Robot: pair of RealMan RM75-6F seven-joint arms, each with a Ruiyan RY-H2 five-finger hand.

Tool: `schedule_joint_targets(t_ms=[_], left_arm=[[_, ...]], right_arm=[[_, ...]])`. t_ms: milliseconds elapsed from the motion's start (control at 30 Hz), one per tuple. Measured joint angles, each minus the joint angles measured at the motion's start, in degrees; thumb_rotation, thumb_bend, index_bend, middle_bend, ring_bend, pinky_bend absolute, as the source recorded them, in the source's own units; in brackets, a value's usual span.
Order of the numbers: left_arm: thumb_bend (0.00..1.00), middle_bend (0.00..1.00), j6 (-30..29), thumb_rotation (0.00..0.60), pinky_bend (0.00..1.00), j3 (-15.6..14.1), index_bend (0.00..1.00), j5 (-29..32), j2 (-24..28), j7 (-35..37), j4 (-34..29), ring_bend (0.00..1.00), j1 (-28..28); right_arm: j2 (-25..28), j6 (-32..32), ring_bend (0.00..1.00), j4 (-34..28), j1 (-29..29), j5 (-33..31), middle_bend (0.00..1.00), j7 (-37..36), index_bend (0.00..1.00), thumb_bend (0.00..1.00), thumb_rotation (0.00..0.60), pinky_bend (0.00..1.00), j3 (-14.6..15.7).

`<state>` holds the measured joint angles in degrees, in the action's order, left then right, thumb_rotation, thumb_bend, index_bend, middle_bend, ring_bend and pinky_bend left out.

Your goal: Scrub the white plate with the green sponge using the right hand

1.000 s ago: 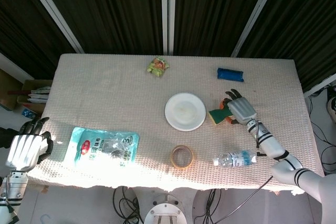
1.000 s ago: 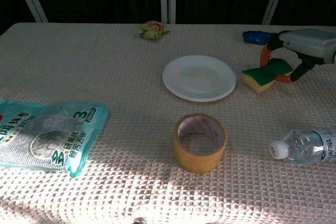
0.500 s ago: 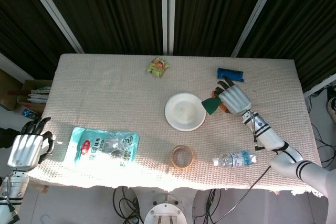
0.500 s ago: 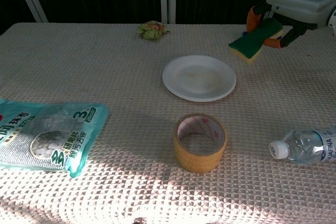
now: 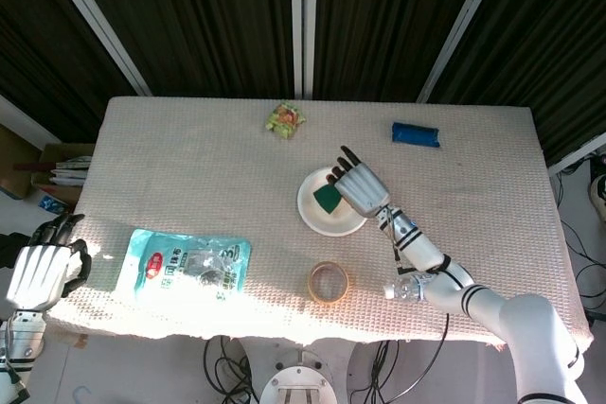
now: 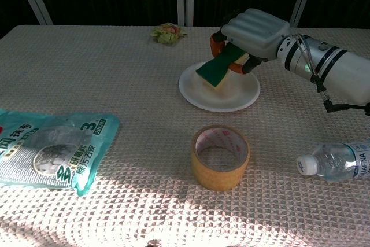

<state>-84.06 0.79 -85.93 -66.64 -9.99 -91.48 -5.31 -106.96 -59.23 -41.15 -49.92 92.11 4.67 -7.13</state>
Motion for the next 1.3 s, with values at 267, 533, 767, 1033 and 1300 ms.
schedule_joint_targets(t_ms=[267, 533, 767, 1033, 1300], left_arm=[[0.05, 0.14, -0.1, 0.600, 0.17, -0.3, 0.23, -0.1, -0.8, 1.4, 1.4, 0.11, 0.3], [0.05, 0.14, -0.5, 0.600, 0.17, -0.3, 0.23, -0.6, -1.3, 2.1, 2.6, 0.11, 0.4], [0.05, 0.14, -1.0, 0.600, 0.17, -0.4, 0.23, -1.2, -1.6, 2.3, 3.0, 0.11, 0.6], [0.05, 0.14, -0.2, 0.600, 0.17, -0.5, 0.23, -0.9, -2.1, 2.6, 3.3, 0.11, 0.5], [0.05, 0.14, 0.2, 0.600, 0.17, -0.3, 0.23, -0.6, -1.6, 2.0, 2.9, 0.11, 0.2]], right_arm=[[-6.3, -0.2, 0.26, 11.2, 0.2, 0.3, 0.48, 2.7, 0.80, 0.43, 0.600, 0.12, 2.2], [-7.8, -1.6, 0.26, 16.7, 1.2, -0.8, 0.48, 3.5, 0.81, 0.43, 0.600, 0.11, 2.6], [-6.1, -5.3, 0.26, 12.9, 1.6, -1.8, 0.49, 2.6, 0.81, 0.43, 0.600, 0.11, 1.3], [-4.6, -1.0, 0.27, 9.2, 2.5, -1.9, 0.49, 5.6, 0.81, 0.43, 0.600, 0.11, 3.4], [-9.6, 0.0, 0.28, 13.1, -0.5, -4.0, 0.49, 4.3, 0.81, 0.44, 0.600, 0.09, 0.2]])
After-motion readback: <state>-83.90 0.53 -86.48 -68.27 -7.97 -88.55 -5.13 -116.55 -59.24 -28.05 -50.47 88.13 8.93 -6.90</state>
